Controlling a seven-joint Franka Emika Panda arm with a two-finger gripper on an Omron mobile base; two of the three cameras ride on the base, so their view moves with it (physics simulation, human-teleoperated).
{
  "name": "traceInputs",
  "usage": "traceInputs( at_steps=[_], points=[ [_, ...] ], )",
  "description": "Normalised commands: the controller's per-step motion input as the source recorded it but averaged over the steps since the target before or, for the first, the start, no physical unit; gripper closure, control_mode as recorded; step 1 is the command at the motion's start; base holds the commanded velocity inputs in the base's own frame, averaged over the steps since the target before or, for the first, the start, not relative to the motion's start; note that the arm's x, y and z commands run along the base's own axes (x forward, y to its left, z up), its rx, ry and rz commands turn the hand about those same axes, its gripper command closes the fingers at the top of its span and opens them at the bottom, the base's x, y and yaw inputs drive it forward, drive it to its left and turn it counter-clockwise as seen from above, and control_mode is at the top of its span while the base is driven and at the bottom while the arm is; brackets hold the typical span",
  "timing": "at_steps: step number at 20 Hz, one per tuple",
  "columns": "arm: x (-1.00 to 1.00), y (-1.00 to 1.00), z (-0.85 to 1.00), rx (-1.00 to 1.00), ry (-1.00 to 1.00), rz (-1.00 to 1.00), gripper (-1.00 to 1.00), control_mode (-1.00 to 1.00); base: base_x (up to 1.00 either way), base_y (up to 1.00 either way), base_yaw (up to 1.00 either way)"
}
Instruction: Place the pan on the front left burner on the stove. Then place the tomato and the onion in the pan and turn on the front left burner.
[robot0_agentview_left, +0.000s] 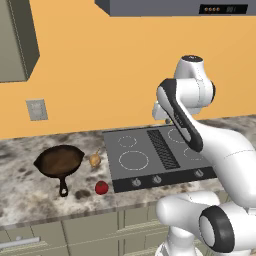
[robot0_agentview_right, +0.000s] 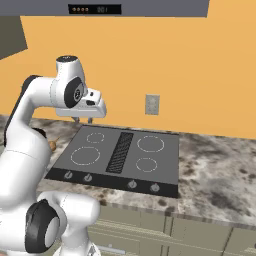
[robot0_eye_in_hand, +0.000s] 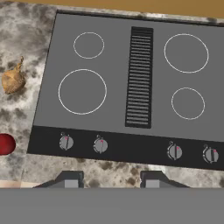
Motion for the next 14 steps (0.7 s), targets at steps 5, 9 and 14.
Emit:
traceInputs(
  at_steps=[5,9,14],
  points=[
    [0.00,0.01,0.00,0.00,0.00,0.00,-1.00,-1.00,0.00,0.00,0.00],
    [-0.06,0.07,0.00,0.00,0.00,0.00,-1.00,-1.00,0.00,0.00,0.00],
    [-0.11,0.13,0.00,0.00,0.00,0.00,-1.00,-1.00,0.00,0.00,0.00]
  ],
)
